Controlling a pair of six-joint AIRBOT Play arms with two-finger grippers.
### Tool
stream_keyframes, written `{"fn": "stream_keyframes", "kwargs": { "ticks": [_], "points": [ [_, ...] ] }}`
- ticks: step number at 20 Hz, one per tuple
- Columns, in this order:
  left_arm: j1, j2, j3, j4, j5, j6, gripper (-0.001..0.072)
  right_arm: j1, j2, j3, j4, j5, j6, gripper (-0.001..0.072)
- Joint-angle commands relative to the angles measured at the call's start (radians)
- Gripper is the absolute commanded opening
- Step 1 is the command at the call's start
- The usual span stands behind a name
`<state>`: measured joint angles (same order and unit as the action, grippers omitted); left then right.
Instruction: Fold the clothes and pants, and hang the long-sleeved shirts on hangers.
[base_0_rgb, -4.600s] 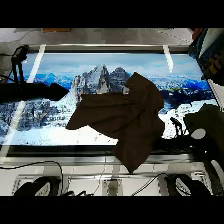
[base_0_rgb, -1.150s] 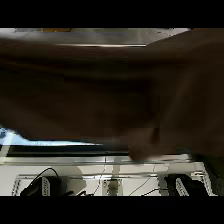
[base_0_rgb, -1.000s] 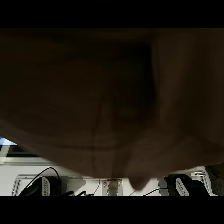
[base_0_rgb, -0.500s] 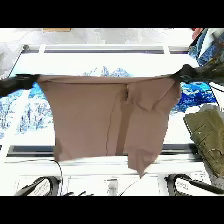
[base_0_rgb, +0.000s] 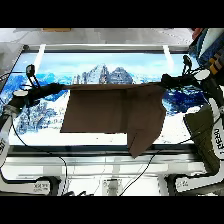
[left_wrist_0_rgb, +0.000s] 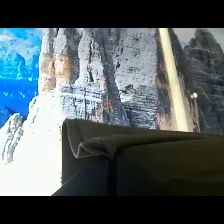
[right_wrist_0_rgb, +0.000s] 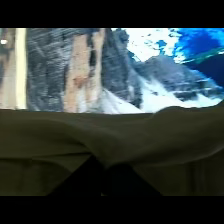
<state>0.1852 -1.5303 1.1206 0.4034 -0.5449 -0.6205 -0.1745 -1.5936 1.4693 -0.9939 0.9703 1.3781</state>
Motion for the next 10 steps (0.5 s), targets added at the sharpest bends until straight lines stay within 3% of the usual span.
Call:
{"fn": "stream_keyframes", "kwargs": {
  "ticks": [1,5,6,7,8,9,10],
  "points": [
    [-0.009,-0.052,-0.001,-0.011,0.034,0.000,0.0018,0.007,-0.015,-0.032,-0.137,-0.005,-0.002,0.0020],
    [-0.012,-0.113,0.000,-0.017,0.040,0.000,0.0019,0.007,-0.015,-0.159,-0.130,-0.055,-0.002,0.0020],
    [-0.012,-0.118,0.000,-0.015,0.038,0.000,0.0047,0.007,-0.015,-0.172,-0.135,-0.055,-0.002,0.0042],
    [-0.011,-0.116,0.000,-0.015,0.027,0.000,0.0290,0.007,-0.014,-0.171,-0.137,-0.048,-0.002,0.0242],
    [-0.011,-0.108,0.000,-0.016,0.010,-0.002,0.0720,0.006,-0.010,-0.169,-0.137,-0.039,-0.002,0.0531],
    [-0.005,-0.097,0.000,-0.014,-0.021,-0.003,0.0709,0.006,0.000,-0.169,-0.138,-0.034,-0.002,0.0649],
    [0.004,-0.080,0.000,-0.014,-0.068,-0.003,0.0708,0.006,0.014,-0.164,-0.148,-0.018,-0.002,0.0643]
  ]
}}
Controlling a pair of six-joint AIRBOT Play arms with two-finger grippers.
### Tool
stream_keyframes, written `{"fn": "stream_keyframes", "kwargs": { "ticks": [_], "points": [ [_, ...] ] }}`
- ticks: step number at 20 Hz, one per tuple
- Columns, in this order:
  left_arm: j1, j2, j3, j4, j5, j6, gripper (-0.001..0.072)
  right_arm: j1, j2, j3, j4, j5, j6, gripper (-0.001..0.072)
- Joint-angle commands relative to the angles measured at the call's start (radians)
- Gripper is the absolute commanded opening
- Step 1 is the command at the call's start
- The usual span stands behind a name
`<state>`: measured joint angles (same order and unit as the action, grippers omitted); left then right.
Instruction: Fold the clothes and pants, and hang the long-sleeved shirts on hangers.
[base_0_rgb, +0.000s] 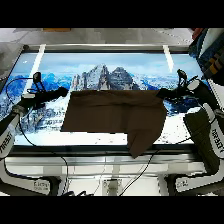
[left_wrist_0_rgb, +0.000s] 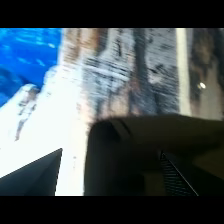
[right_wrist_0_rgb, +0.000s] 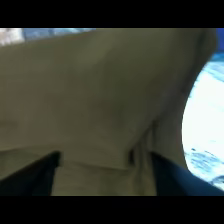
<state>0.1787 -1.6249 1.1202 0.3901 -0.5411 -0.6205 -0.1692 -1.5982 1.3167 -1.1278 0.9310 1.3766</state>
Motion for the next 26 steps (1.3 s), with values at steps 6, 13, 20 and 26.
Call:
{"fn": "stream_keyframes", "kwargs": {
  "ticks": [6,13,20,26],
  "points": [
    [0.158,0.188,0.000,0.216,-0.480,-0.057,0.0570,-0.053,0.146,0.040,-0.296,0.338,-0.033,0.0401],
    [0.361,0.337,-0.013,0.515,-0.807,-0.180,0.0559,-0.268,0.351,-0.349,-0.065,0.608,-0.242,0.0372],
    [0.406,0.337,-0.203,0.515,-0.802,-0.218,0.0559,-0.282,0.416,-0.796,0.317,0.201,-0.399,0.0374],
    [0.407,0.334,-0.283,0.515,-0.753,-0.218,0.0559,-0.282,0.409,-0.844,0.370,0.040,-0.388,0.0374]
  ]
}}
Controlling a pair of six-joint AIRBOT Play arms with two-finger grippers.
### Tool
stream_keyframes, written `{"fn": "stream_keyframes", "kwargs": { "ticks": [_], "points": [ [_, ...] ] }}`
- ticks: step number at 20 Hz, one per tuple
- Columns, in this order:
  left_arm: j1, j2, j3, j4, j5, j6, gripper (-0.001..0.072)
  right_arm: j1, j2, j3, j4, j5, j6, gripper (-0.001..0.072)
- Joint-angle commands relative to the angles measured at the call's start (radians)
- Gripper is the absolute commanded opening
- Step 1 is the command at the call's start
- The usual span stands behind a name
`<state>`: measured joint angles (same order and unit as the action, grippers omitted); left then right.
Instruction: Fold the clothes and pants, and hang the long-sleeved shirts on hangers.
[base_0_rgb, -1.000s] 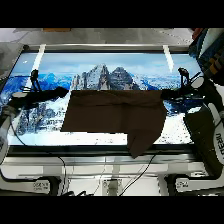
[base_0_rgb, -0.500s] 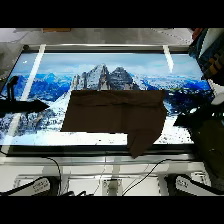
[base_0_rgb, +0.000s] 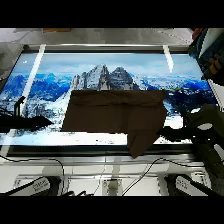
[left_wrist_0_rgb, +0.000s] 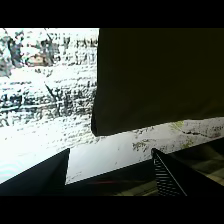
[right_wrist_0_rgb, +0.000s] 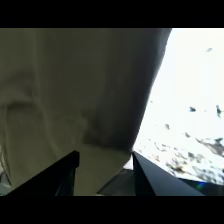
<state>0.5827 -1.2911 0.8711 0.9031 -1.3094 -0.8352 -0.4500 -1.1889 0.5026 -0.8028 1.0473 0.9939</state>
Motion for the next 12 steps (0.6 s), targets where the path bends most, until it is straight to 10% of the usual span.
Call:
{"fn": "stream_keyframes", "kwargs": {
  "ticks": [1,5,10,12],
  "points": [
    [0.003,0.000,-0.036,0.002,0.015,-0.003,0.0559,-0.001,-0.001,-0.030,0.034,-0.023,-0.009,0.0374],
    [0.003,0.000,-0.036,0.002,0.042,-0.003,0.0559,-0.001,-0.001,-0.059,-0.042,0.143,0.004,0.0374],
    [0.003,0.000,-0.037,0.002,0.052,-0.003,0.0559,0.072,-0.001,-0.164,0.085,0.016,0.016,0.0369],
    [0.003,0.000,-0.038,0.002,0.052,-0.003,0.0559,0.139,-0.001,-0.172,0.123,-0.025,0.014,0.0215]
  ]
}}
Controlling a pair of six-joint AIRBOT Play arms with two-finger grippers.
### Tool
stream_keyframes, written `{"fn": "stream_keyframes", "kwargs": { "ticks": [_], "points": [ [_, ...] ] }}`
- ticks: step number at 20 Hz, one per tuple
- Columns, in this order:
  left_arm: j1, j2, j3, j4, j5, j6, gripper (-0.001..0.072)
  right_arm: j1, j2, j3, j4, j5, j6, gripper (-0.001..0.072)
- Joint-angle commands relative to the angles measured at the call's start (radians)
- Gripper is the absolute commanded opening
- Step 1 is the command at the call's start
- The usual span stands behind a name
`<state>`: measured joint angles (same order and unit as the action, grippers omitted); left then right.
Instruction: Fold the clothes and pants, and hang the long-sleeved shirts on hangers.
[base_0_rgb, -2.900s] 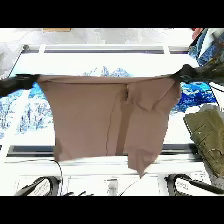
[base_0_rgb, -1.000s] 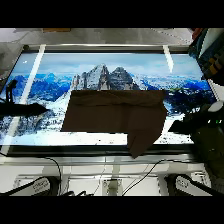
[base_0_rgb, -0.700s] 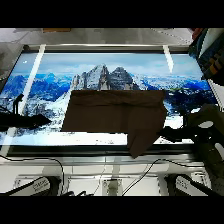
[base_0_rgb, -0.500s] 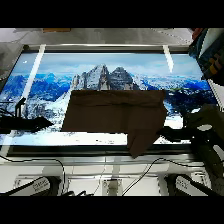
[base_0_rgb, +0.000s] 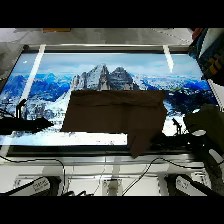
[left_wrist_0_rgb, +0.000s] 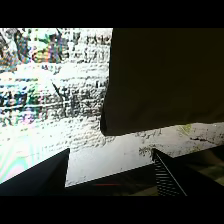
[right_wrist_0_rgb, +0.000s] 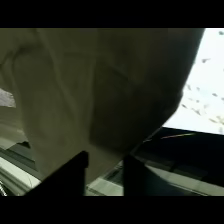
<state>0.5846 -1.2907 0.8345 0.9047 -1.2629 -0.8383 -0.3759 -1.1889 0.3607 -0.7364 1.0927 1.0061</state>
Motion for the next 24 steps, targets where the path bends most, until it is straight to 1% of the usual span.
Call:
{"fn": "stream_keyframes", "kwargs": {
  "ticks": [1,2,3,7,10,12,17,18,19,20,21,22,24],
  "points": [
    [0.001,0.000,-0.007,0.000,0.010,0.000,0.0559,0.102,-0.001,-0.030,0.072,-0.091,0.002,0.0199],
    [0.001,0.000,-0.018,0.000,0.014,0.000,0.0558,0.131,0.000,-0.028,0.075,-0.103,0.002,0.0165],
    [0.001,0.000,-0.035,0.000,0.024,0.000,0.0559,0.145,0.000,-0.024,0.071,-0.105,0.002,0.0014],
    [-0.005,0.000,-0.114,-0.032,0.100,0.001,0.0559,0.146,0.028,0.035,0.027,-0.039,0.002,0.0019],
    [-0.037,0.000,-0.151,-0.092,0.152,0.008,0.0558,0.146,0.073,0.079,0.030,-0.039,0.007,0.0019],
    [-0.086,-0.003,-0.164,-0.094,0.193,0.036,0.0558,0.146,0.085,0.090,0.033,-0.038,0.007,0.0019],
    [-0.228,-0.092,-0.167,-0.113,0.330,0.034,0.0550,0.146,0.085,0.090,0.032,-0.038,0.006,0.0019],
    [-0.248,-0.119,-0.167,-0.113,0.348,0.032,0.0504,0.146,0.085,0.090,0.032,-0.037,0.006,0.0019],
    [-0.261,-0.140,-0.166,-0.115,0.359,0.029,0.0438,0.146,0.085,0.090,0.033,-0.035,0.006,0.0019],
    [-0.266,-0.158,-0.162,-0.132,0.359,0.030,0.0277,0.146,0.085,0.090,0.033,-0.032,0.006,0.0019],
    [-0.266,-0.163,-0.158,-0.163,0.359,0.031,0.0080,0.146,0.085,0.095,0.032,-0.025,0.005,0.0019],
    [-0.266,-0.160,-0.149,-0.196,0.357,0.032,0.0019,0.146,0.085,0.105,0.032,-0.012,0.005,0.0019],
    [-0.265,-0.145,-0.103,-0.209,0.314,0.032,0.0019,0.146,0.086,0.155,0.028,0.043,0.006,0.0019]
  ]
}}
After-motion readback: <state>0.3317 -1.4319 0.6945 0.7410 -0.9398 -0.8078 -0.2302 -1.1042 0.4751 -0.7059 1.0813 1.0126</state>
